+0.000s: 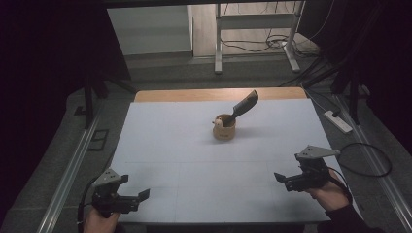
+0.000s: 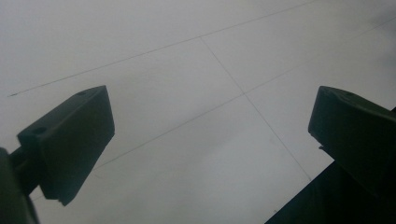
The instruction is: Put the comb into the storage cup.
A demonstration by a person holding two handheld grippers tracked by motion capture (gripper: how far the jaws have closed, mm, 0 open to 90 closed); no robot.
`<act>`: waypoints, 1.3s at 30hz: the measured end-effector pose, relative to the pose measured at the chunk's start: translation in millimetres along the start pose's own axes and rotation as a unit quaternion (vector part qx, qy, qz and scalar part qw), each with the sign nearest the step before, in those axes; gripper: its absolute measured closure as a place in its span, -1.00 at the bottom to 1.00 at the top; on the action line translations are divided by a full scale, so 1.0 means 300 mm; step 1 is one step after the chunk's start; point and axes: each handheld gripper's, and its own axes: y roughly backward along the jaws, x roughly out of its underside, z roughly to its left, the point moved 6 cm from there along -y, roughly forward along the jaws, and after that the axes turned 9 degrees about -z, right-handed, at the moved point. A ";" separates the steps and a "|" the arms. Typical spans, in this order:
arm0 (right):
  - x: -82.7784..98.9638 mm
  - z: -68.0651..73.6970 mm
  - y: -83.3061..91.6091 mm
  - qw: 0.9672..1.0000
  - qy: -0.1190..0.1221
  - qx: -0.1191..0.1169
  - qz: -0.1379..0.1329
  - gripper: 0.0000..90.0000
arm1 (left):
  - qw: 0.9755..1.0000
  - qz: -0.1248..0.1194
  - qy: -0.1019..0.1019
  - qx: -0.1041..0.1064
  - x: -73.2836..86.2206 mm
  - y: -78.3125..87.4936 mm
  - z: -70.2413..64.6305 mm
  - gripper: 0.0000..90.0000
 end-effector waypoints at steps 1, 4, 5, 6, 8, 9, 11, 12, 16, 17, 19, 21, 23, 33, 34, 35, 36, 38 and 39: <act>0.000 0.000 0.000 1.000 0.000 0.000 0.000 -1.00 | 1.000 0.000 0.000 0.000 0.000 0.000 0.000 -0.98; 0.011 -0.005 0.015 1.000 -0.003 0.003 0.000 -1.00 | 1.000 0.000 0.000 0.000 0.000 0.000 0.000 -0.98; 0.011 -0.005 0.015 1.000 -0.003 0.003 0.000 -1.00 | 1.000 0.000 0.000 0.000 0.000 0.000 0.000 -0.98; 0.017 -0.009 0.024 1.000 -0.005 0.006 0.002 -1.00 | 1.000 0.000 -0.001 0.000 0.000 0.000 0.000 -0.98; 0.023 -0.015 0.031 1.000 -0.007 0.009 0.002 -1.00 | 1.000 0.000 -0.001 0.000 0.000 0.000 0.000 -0.98; 0.023 -0.015 0.031 1.000 -0.007 0.009 0.002 -1.00 | 1.000 0.000 -0.001 0.000 0.000 0.000 0.000 -0.98; 0.030 -0.019 0.041 1.000 -0.010 0.013 0.003 -1.00 | 1.000 0.000 -0.001 0.000 0.000 0.000 0.000 -0.98; 0.036 -0.023 0.051 1.000 -0.012 0.017 0.002 -1.00 | 1.000 0.000 -0.001 0.000 0.000 0.000 0.000 -0.98; 0.047 -0.029 0.070 1.000 -0.017 0.023 0.002 -1.00 | 1.000 0.000 -0.001 0.000 0.000 0.001 -0.001 -0.98; 0.047 -0.029 0.070 1.000 -0.017 0.023 0.002 -1.00 | 1.000 0.000 -0.001 0.000 0.000 0.000 -0.001 -0.98; 0.052 -0.031 0.078 1.000 -0.019 0.024 0.001 -1.00 | 1.000 0.000 -0.001 0.000 0.000 0.000 -0.001 -0.98; 0.056 -0.033 0.084 0.999 -0.022 0.026 0.002 -1.00 | 1.000 0.000 -0.001 0.000 0.000 0.000 -0.001 -0.98; 0.061 -0.034 0.091 0.999 -0.025 0.029 0.003 -1.00 | 1.000 0.000 -0.001 0.000 0.000 0.001 0.000 -0.98; 0.089 -0.040 0.124 0.998 -0.034 0.045 0.006 -1.00 | 1.000 -0.001 -0.001 0.001 0.000 0.002 0.000 -0.98; 0.097 -0.043 0.131 0.998 -0.037 0.048 0.007 -1.00 | 1.000 -0.002 -0.001 0.001 0.000 0.002 0.000 -0.98; 0.097 -0.043 0.131 0.998 -0.037 0.048 0.007 -1.00 | 1.000 -0.002 -0.001 0.001 0.000 0.002 0.000 -0.98; 0.104 -0.045 0.138 0.998 -0.038 0.051 0.008 -1.00 | 1.000 -0.002 -0.001 0.001 0.000 0.002 0.001 -0.98; 0.111 -0.049 0.144 0.998 -0.040 0.056 0.009 -1.00 | 1.000 -0.003 0.000 0.002 -0.001 0.003 0.001 -0.98; 0.111 -0.049 0.144 0.998 -0.040 0.056 0.009 -1.00 | 1.000 -0.003 0.000 0.002 -0.001 0.003 0.001 -0.98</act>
